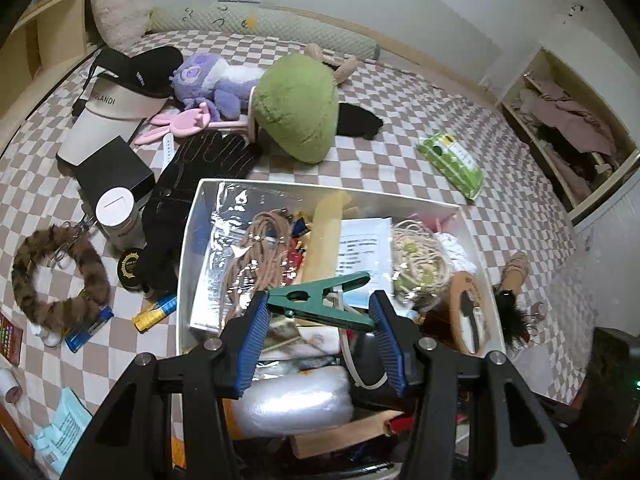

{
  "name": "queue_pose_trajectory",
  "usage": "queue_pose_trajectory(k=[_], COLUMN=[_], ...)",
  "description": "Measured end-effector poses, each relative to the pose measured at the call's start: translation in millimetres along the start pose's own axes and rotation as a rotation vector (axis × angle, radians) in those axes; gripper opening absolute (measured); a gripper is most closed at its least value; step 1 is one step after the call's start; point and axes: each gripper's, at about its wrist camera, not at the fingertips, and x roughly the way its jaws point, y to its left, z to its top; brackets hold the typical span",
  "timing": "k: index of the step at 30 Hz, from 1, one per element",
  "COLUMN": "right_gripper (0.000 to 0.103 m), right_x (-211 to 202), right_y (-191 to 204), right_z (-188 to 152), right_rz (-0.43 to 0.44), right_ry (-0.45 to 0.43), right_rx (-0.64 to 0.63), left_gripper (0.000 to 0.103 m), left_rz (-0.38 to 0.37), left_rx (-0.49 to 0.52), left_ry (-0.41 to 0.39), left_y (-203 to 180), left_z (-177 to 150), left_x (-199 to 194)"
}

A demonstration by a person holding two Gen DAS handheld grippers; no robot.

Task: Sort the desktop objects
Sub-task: 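Lower the clothespin into the box with the left tool while the right tool lowers the red tube, then open the left tool to drop the clothespin while the right tool releases the red tube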

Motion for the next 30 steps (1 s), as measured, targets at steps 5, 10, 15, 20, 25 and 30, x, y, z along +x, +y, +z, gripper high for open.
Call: queue_pose_trajectory(k=[5, 10, 15, 20, 25, 30], right_gripper=[0.094, 0.094, 0.094, 0.094, 0.094, 0.094], right_x=[0.8, 4.0, 5.3, 7.6, 6.6, 3.9], right_y=[-0.3, 1.8, 4.9, 5.3, 4.7, 5.5], right_z=[-0.7, -2.7, -3.3, -3.7, -3.5, -4.5], right_rz=[0.01, 0.014, 0.02, 0.016, 0.015, 0.012], right_ry=[0.005, 0.017, 0.014, 0.021, 0.017, 0.006], right_rx=[-0.004, -0.017, -0.03, -0.034, -0.029, -0.028], left_gripper=[0.051, 0.051, 0.051, 0.076, 0.076, 0.076], left_rz=[0.04, 0.062, 0.078, 0.08, 0.068, 0.081], left_rx=[-0.02, -0.024, -0.047, -0.073, -0.092, -0.07], left_ry=[0.021, 0.023, 0.021, 0.024, 0.018, 0.014], left_y=[6.1, 7.2, 12.0, 17.2, 20.8, 19.2], left_z=[-0.5, -0.6, 0.1, 0.4, 1.3, -1.0], left_x=[12.3, 17.7, 20.9, 21.2, 16.0, 9.7])
